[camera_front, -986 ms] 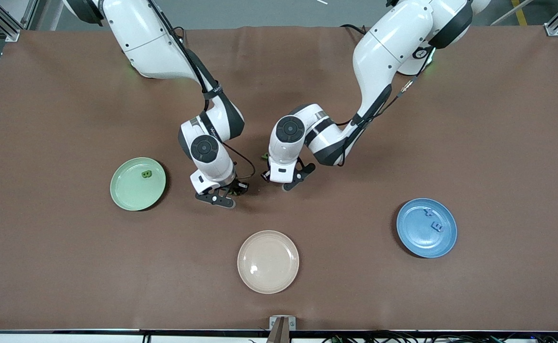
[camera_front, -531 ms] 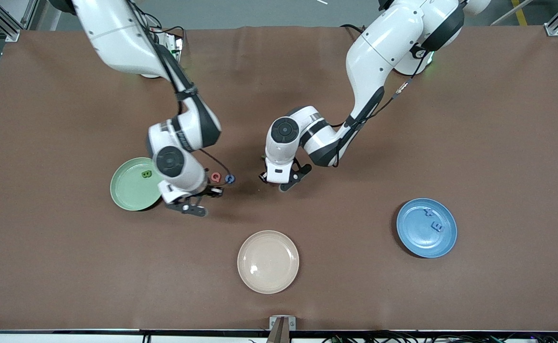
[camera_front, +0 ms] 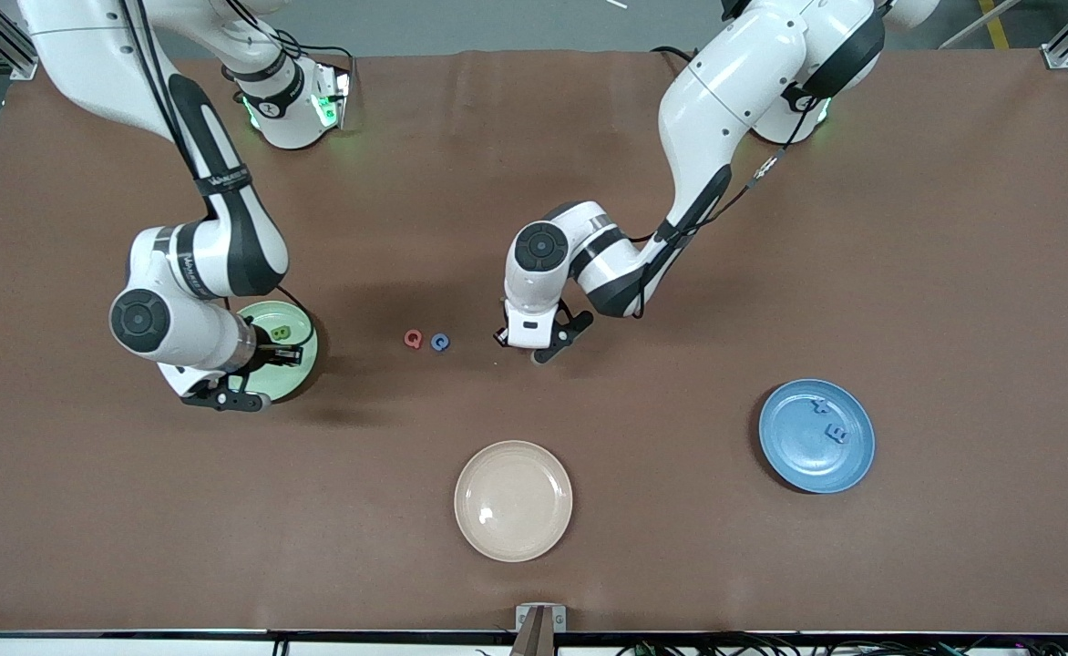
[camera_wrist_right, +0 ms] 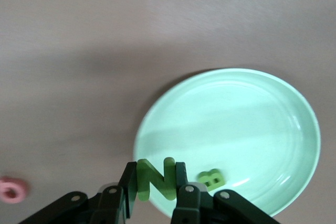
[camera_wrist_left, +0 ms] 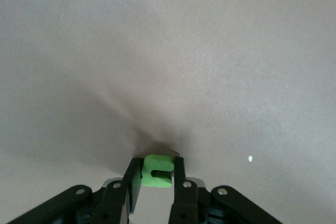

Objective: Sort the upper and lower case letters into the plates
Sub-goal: 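Drop the N on the green plate while the left gripper drops n on blue plate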

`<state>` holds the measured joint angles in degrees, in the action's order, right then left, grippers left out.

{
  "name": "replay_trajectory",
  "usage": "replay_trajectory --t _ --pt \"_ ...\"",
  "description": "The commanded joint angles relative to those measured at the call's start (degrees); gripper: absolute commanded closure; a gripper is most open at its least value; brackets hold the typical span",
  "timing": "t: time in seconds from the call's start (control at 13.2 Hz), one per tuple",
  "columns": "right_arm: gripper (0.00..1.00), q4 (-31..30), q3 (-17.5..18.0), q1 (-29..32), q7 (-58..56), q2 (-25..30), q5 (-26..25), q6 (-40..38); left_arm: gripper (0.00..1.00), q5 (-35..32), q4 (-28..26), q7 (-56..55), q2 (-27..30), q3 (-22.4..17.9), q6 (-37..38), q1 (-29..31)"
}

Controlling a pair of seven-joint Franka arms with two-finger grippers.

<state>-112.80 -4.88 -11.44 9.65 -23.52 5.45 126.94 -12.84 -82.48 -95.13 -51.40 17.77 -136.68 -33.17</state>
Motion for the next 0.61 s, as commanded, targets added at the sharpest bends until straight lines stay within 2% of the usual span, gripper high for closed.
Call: replay_trajectory --t 0.0,0.23,0.53 --pt "1.00 -7.6 1.2 1.9 -1.6 2.3 -0.1 7.2 1.00 0.0 0.5 -0.8 2.8 -2.6 2.8 1.5" --pt "1.00 -9.0 1.2 2.6 -2.1 1.3 -0.1 11.8 1.00 -2.2 -1.4 1.3 8.1 -4.1 8.8 7.7" --pt "0.98 -9.1 1.3 2.5 -2.1 -0.1 0.0 12.2 1.00 -3.3 -5.6 14.6 14.7 -3.8 12.5 19.3"
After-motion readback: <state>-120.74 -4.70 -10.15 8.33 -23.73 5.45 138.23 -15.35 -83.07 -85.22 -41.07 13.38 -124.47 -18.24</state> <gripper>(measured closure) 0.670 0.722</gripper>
